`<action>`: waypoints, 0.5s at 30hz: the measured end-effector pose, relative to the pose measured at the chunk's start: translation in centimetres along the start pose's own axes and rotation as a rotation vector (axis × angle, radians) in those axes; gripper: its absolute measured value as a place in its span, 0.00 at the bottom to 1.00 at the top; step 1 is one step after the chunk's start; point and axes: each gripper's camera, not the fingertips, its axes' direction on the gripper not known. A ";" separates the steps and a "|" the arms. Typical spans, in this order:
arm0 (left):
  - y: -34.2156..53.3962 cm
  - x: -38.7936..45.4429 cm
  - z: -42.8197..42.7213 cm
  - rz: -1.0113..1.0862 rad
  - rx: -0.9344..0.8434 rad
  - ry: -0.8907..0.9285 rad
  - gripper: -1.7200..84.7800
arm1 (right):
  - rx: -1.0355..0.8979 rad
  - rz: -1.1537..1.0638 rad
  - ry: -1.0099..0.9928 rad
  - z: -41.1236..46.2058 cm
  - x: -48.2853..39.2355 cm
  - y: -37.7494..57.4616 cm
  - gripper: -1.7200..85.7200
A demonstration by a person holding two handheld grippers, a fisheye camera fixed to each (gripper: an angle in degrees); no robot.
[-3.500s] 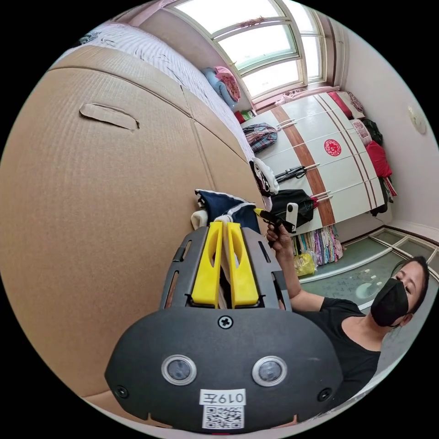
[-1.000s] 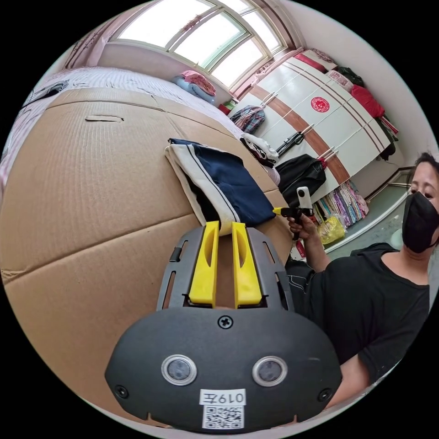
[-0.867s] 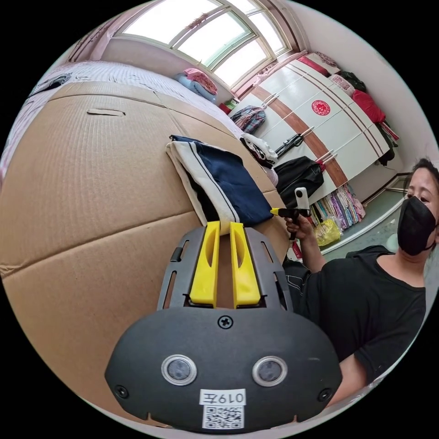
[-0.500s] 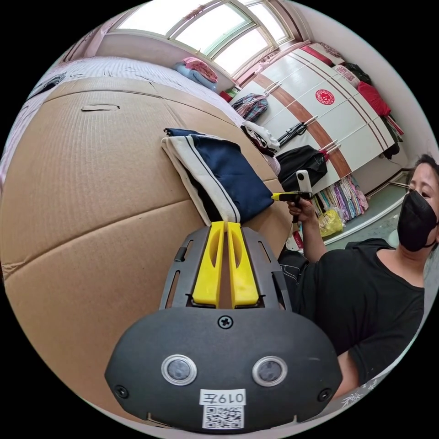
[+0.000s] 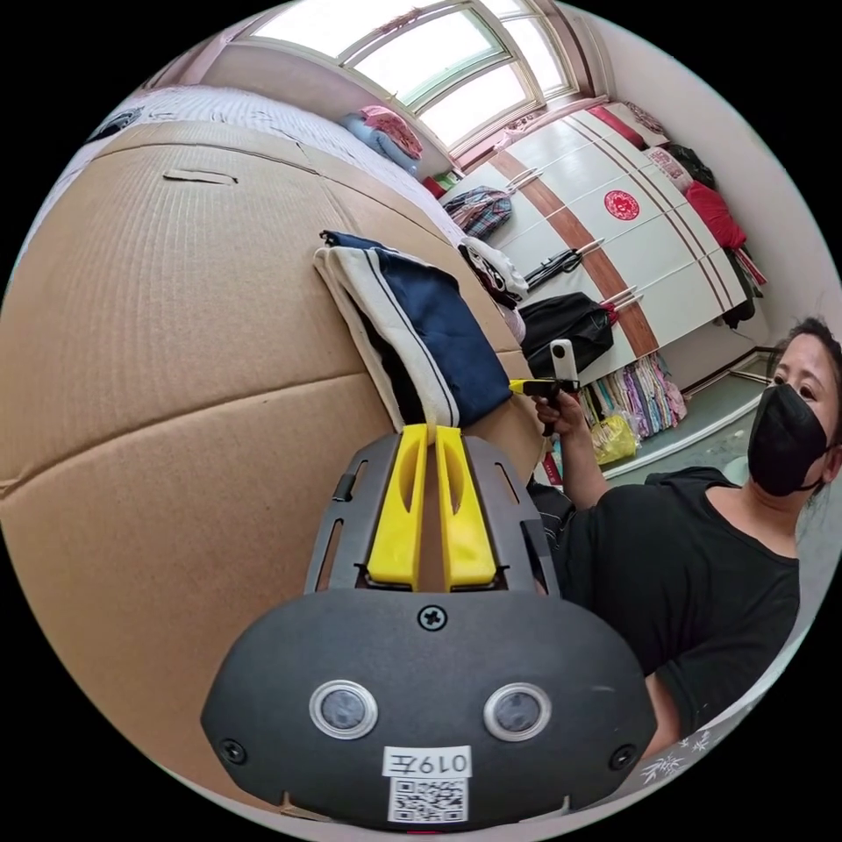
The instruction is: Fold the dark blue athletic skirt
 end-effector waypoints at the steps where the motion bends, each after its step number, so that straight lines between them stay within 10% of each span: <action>1: 0.0 0.2 0.2 0.004 -0.005 -0.016 0.04 | -0.007 -0.005 0.012 0.2 -0.3 -0.1 0.02; 15: 0.0 3.2 1.0 -0.065 0.200 -0.125 0.09 | 0.202 -0.059 0.262 0.5 -6.6 -0.4 0.10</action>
